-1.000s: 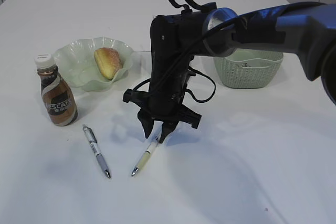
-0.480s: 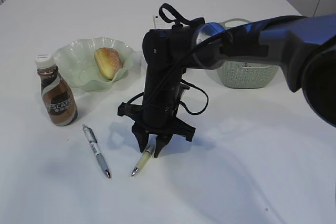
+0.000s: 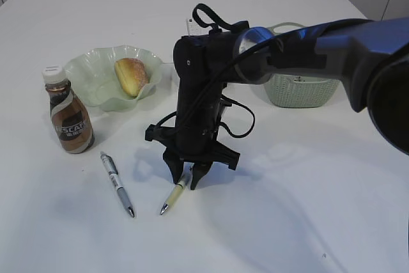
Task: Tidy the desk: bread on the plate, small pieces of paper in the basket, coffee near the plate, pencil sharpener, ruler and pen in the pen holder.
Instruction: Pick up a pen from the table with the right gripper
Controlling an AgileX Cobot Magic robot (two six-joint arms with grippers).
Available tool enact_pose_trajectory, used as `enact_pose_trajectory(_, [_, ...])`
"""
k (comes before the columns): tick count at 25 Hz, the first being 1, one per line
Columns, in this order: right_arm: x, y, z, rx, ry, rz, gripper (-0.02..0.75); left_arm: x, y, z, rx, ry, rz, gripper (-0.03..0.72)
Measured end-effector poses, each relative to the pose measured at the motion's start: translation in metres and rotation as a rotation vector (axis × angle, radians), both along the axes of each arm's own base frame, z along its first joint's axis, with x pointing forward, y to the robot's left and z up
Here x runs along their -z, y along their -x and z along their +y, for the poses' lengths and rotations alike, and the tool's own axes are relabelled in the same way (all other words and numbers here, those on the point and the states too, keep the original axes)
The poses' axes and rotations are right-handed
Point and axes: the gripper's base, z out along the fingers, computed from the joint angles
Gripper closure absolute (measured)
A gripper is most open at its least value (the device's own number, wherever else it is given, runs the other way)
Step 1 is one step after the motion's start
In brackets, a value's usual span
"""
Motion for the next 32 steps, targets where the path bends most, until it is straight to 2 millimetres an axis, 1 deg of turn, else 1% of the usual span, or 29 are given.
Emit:
enact_pose_trajectory(17, [0.0003, -0.0047, -0.0014, -0.013, 0.017, -0.052, 0.458, 0.0000, 0.0000, 0.0002, -0.001, -0.002, 0.000, 0.420])
enact_pose_trajectory(19, [0.0009, -0.0051, -0.0012, -0.012, 0.016, -0.053, 0.472, -0.0001, 0.0000, 0.0004, -0.002, -0.004, -0.001, 0.420])
enact_pose_trajectory(20, [0.0022, -0.0054, -0.0008, -0.012, 0.015, -0.051, 0.510, -0.0001, 0.0000, 0.0005, -0.003, -0.006, -0.001, 0.420])
enact_pose_trajectory(22, [0.0022, -0.0053, -0.0006, -0.011, 0.014, -0.050, 0.522, -0.0001, -0.0001, 0.0007, -0.004, -0.007, -0.001, 0.420])
enact_pose_trajectory(23, [0.0025, -0.0050, -0.0004, -0.009, 0.012, -0.046, 0.568, -0.0001, 0.0000, 0.0007, -0.004, -0.007, -0.001, 0.420])
enact_pose_trajectory(25, [0.0031, -0.0050, -0.0003, -0.011, 0.011, -0.045, 0.583, -0.0003, -0.0001, 0.0012, -0.008, -0.013, -0.003, 0.420])
enact_pose_trajectory(26, [0.0026, -0.0052, 0.0000, -0.022, 0.008, -0.047, 0.618, -0.0004, -0.0001, 0.0018, -0.011, -0.019, -0.004, 0.420])
enact_pose_trajectory(32, [0.0027, -0.0049, -0.0005, -0.080, 0.011, -0.053, 0.646, -0.0008, -0.0002, 0.0034, -0.021, -0.036, -0.007, 0.420])
